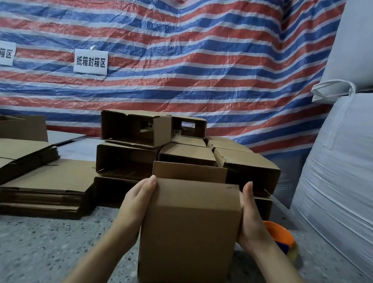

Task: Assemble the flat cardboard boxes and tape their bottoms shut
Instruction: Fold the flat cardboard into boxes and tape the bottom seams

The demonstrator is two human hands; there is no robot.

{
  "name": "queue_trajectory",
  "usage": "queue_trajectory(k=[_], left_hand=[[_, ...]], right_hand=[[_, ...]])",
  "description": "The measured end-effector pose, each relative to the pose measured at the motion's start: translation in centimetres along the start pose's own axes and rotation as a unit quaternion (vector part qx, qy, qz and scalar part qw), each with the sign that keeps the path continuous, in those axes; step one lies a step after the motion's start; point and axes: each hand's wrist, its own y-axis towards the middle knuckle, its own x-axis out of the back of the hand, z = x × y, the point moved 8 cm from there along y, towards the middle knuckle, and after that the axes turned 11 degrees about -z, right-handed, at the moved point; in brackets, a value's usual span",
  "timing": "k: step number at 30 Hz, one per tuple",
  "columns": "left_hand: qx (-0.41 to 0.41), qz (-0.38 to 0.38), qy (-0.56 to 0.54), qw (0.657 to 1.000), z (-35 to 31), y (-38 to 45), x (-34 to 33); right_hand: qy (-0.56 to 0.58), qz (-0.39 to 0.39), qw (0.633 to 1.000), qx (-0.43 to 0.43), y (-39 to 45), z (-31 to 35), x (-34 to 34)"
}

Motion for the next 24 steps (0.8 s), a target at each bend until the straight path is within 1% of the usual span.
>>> queue_trajectory(k=[2, 5, 7, 9, 12, 17, 24], left_hand=[[-0.019, -0.024, 0.017, 0.999, -0.1, 0.3, 0.3], [0.013, -0.021, -0.001, 1.0, 0.4, 0.4, 0.6], [0.032, -0.021, -0.027, 0.999, 0.5, 0.4, 0.6], [0.043, -0.04, -0.038, 0.998, 0.7, 0.5, 0.8], [0.039, -0.045, -0.054, 0.997, 0.8, 0.5, 0.3], [0.037, -0.014, -0.061, 0.997, 0.7, 0.8, -0.2], [0.015, 0.028, -0.022, 0.999, -0.1, 1.1, 0.1]], right_hand=[[-0.001, 0.003, 1.0, 0.009, 0.0, -0.1, 0.4], [-0.018, -0.015, 1.0, -0.006, 0.3, -0.2, 0.9], [0.021, -0.033, 0.999, -0.033, 0.3, -0.6, 1.1], [0.061, -0.057, 0.996, -0.044, 0.4, -0.9, 1.3], [0.078, -0.084, 0.992, -0.052, 0.5, -1.0, 1.5], [0.076, -0.062, 0.995, -0.029, 0.9, -0.6, 1.3], [0.043, -0.021, 0.998, -0.03, 0.9, 0.2, 1.0]])
